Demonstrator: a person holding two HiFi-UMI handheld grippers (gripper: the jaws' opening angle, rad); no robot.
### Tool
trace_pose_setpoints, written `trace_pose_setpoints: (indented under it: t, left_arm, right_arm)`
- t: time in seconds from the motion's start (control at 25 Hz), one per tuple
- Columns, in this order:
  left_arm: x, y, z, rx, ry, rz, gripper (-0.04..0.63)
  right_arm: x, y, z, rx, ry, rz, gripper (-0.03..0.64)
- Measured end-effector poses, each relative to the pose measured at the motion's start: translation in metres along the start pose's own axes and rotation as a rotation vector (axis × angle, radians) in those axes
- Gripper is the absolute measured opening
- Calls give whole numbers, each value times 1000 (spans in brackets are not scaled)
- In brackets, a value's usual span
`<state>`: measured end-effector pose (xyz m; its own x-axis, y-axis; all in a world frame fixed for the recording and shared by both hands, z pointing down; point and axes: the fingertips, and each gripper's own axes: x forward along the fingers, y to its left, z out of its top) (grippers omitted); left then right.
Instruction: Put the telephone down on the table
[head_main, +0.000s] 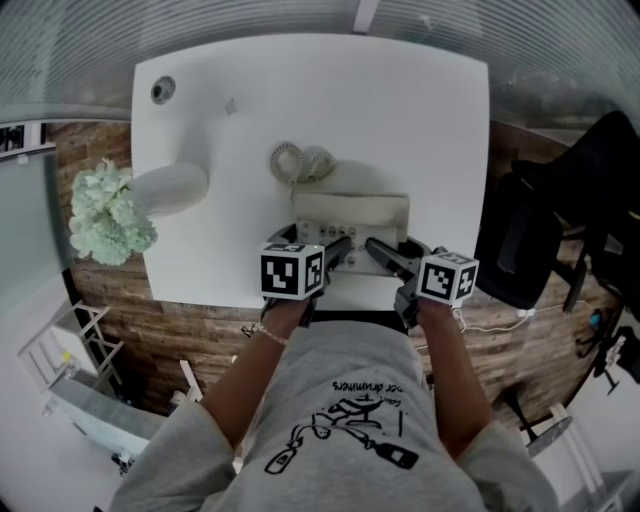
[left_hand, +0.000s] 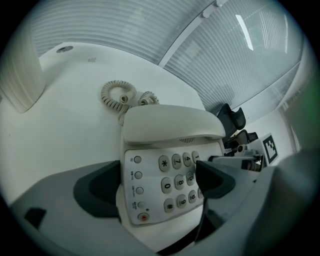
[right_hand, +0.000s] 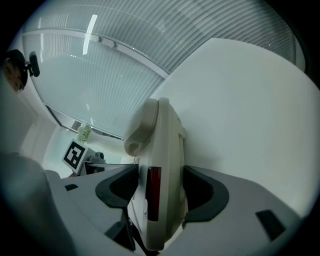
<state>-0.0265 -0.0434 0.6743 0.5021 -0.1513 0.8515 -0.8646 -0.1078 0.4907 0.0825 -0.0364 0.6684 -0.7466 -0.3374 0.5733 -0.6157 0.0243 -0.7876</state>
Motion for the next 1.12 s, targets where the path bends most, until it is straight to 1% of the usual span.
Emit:
trace_pose_setpoints:
  t: [0.32, 0.6, 0.72, 0.8, 0.96, 1.04, 1.12]
  left_arm:
    - [0, 0, 0, 5, -6, -7, 465]
    - [2, 1, -1, 11, -11, -34, 465]
    - [0, 0, -1, 3, -16, -51, 465]
    - [-4, -1, 0, 2, -25, -59, 465]
    - [-15, 0, 3, 36, -52, -59, 465]
    - [-24, -2, 8, 52, -80, -81, 463]
    - [-36, -6, 17, 71, -127, -112, 462]
  right_arm:
    - [2, 0, -2, -4, 8, -3, 291]
    - [3, -3, -3, -32, 33, -31, 293]
    - [0, -4, -1, -40, 20, -56, 293]
    - [-5, -6, 3, -85, 4, -92, 293]
    - [-17, -3, 13, -261, -12, -200, 291]
    - [-25, 3, 19, -340, -32, -245, 291]
    - [-35, 12, 28, -388, -81, -257, 291]
